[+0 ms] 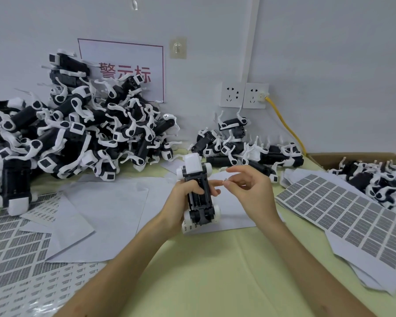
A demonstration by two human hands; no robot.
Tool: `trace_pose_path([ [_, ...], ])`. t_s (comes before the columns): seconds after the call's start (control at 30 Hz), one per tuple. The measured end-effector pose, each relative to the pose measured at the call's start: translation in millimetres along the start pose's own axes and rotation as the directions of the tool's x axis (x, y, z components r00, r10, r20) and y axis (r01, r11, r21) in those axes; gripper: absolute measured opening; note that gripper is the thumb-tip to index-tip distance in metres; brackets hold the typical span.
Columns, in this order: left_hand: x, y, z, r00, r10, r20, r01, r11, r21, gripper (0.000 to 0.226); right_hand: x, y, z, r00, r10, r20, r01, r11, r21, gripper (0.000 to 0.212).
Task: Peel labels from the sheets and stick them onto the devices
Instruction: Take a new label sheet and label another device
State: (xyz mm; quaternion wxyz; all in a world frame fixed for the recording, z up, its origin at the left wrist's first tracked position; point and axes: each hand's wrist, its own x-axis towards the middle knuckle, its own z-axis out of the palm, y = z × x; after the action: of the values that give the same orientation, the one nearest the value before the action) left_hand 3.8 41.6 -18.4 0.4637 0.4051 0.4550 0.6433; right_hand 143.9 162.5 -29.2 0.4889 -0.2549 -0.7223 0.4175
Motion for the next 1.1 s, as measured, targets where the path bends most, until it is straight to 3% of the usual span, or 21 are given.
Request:
trace_pose_path([
  [0.33,3.0,-3.5,-5.2,1.0,0.004,-0.011,-0.003,0.997,0.076,0.032,-2.7,0.7,1.5,0.999,-0.026,0.031,0.03,0.994,-0.103,0.025],
  [0.67,4.3,-6.0,-6.9,1.0,0.004,0.004,-0.005,0.994,0.112,0.033,-5.3,2.5,1.9,0.992,-0.031,-0.121,0.004,0.976,-0.219,0.023],
  [0.8,2.2,-3.1,-4.9,0.999,0.005,0.032,-0.008,0.996,0.091,0.029,1.5,2.3,-4.3,0.995,0.077,-0.056,-0.084,0.989,-0.12,0.004],
  [1.1,0.1,-0.9,-2.9,1.0,0.024,0.018,-0.025,0.997,0.075,0.03,1.9,5.1,-1.1,1.0,0.029,0.011,-0.028,0.991,-0.132,0.015],
])
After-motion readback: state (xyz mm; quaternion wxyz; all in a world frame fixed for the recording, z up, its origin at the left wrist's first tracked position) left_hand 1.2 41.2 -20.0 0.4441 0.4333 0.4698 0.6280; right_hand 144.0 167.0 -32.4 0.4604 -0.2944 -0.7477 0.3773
